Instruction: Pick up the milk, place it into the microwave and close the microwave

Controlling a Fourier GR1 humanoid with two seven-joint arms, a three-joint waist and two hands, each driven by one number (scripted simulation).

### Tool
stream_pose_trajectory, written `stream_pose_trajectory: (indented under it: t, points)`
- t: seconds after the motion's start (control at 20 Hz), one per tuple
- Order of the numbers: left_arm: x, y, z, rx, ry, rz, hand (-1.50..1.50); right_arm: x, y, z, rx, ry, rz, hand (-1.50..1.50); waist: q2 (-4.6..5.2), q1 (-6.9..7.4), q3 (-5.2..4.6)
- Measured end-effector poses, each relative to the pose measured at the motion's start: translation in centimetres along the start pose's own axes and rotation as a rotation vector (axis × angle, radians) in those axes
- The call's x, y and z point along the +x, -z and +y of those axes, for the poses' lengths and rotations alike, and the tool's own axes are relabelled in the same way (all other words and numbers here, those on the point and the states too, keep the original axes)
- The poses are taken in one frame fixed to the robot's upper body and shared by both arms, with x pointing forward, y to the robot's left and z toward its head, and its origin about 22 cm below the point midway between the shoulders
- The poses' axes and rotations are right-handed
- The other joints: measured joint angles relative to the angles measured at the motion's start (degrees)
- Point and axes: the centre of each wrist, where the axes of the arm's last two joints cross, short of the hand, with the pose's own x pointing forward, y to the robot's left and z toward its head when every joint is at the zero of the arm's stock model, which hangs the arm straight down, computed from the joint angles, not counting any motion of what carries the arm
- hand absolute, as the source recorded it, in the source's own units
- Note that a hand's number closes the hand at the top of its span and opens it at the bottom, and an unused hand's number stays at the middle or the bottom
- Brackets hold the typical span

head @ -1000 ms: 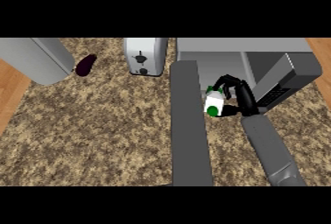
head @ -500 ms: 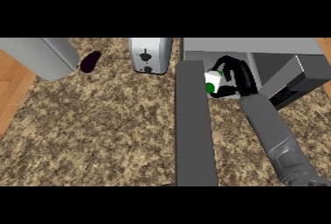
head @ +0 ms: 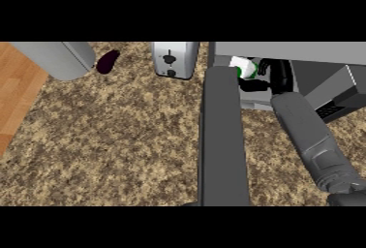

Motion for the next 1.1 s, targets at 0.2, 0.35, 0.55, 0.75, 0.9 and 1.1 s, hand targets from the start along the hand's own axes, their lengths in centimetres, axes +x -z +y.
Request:
stream_pose_trajectory:
  t: [0.2,0.35,0.55,0.75,0.9,1.1]
  points:
    - [-0.3,0.6,0.1,-0.013,0.005,0.003,-1.5,-0.2,0.1,-0.2,-0.07,-0.02,0.016,-1.5,0.42,0.85,0.04]
    - [-0.5,1.1,0.2,-0.026,0.016,-0.003,-1.5,-0.6,0.0,-0.5,-0.083,-0.082,0.012,-1.5,0.64,1.42,0.03]
    - [-0.7,1.9,0.3,-0.05,0.025,-0.008,-1.5,-0.8,0.0,-0.6,-0.043,-0.096,0.002,-1.5,0.81,1.76,0.08]
    - [-0.9,2.4,0.1,-0.086,0.024,-0.007,-1.5,-0.7,-0.5,0.2,-0.007,-0.066,0.003,-1.5,0.73,1.89,0.1]
    - [-1.1,2.7,-0.2,-0.105,0.016,-0.007,-1.5,-0.7,-0.6,0.4,0.018,-0.023,-0.009,-1.5,0.6,1.6,0.12]
    - [-1.4,2.8,-0.8,-0.123,0.003,0.0,-1.5,-0.8,-0.8,0.5,0.059,0.06,-0.019,-1.5,0.29,1.02,0.11]
